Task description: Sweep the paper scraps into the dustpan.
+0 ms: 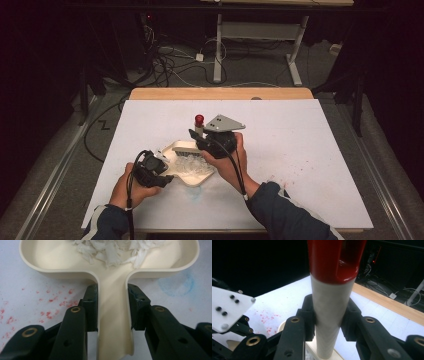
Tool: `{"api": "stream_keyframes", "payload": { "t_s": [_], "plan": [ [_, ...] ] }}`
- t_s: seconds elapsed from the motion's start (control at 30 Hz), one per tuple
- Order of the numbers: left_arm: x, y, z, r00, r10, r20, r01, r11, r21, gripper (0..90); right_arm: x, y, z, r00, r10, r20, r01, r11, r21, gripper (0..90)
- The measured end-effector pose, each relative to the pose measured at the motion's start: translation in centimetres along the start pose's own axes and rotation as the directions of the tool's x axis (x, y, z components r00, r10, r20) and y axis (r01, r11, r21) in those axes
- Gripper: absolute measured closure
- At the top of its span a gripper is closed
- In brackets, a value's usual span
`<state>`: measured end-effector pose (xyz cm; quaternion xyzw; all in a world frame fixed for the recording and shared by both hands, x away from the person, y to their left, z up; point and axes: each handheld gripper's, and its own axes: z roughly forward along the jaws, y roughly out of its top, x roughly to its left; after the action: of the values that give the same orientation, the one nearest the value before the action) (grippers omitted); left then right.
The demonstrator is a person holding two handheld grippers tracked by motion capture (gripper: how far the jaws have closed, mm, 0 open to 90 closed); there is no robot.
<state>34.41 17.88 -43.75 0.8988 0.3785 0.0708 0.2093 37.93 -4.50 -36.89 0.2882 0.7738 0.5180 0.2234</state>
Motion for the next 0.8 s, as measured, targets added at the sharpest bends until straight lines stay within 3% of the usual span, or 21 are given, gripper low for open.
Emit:
{"api": "stream_keyframes", "payload": {
  "t_s": [0.3, 0.4, 0.47, 0.6, 0.73, 0.77, 0.8],
  "plan": [
    [-0.3, 0.0, 0.4, 0.9999, 0.011, 0.004, -0.011, 0.9999, 0.01, 63.2, -1.4, 1.0, -0.4, 0.9994, 0.035, 0.004, -0.034, 0.998, -0.049, 69.8],
    [-0.3, 0.0, 0.5, 0.9999, 0.015, 0.002, -0.015, 0.9997, 0.019, 63.2, -2.1, 1.6, -0.8, 0.9985, 0.047, 0.028, -0.044, 0.996, -0.075, 69.8],
    [-0.4, 0.0, 0.6, 0.9998, 0.017, 0.002, -0.017, 0.9996, 0.023, 63.3, -3.0, 2.1, -1.6, 0.9963, 0.045, 0.073, -0.038, 0.995, -0.096, 69.8],
    [-0.4, 0.1, 0.6, 0.9998, 0.02, -0.001, -0.02, 0.9995, 0.023, 63.3, -3.7, 2.3, -2.7, 0.9928, 0.036, 0.114, -0.025, 0.995, -0.096, 69.8],
    [-0.6, 0.1, 0.6, 0.9997, 0.023, -0.002, -0.023, 0.9994, 0.026, 63.2, -4.6, 1.9, -4.2, 0.9839, -0.014, 0.178, 0.028, 0.997, -0.076, 69.8],
    [-0.6, 0.1, 0.6, 0.9998, 0.021, -0.001, -0.021, 0.9994, 0.027, 63.3, -5.0, 1.4, -4.8, 0.9779, -0.036, 0.206, 0.046, 0.998, -0.048, 69.7],
    [-0.6, 0.1, 0.6, 0.9998, 0.022, -0.003, -0.022, 0.9994, 0.025, 63.3, -5.0, 1.4, -4.8, 0.9779, -0.036, 0.206, 0.046, 0.998, -0.048, 69.7]
  ]
}}
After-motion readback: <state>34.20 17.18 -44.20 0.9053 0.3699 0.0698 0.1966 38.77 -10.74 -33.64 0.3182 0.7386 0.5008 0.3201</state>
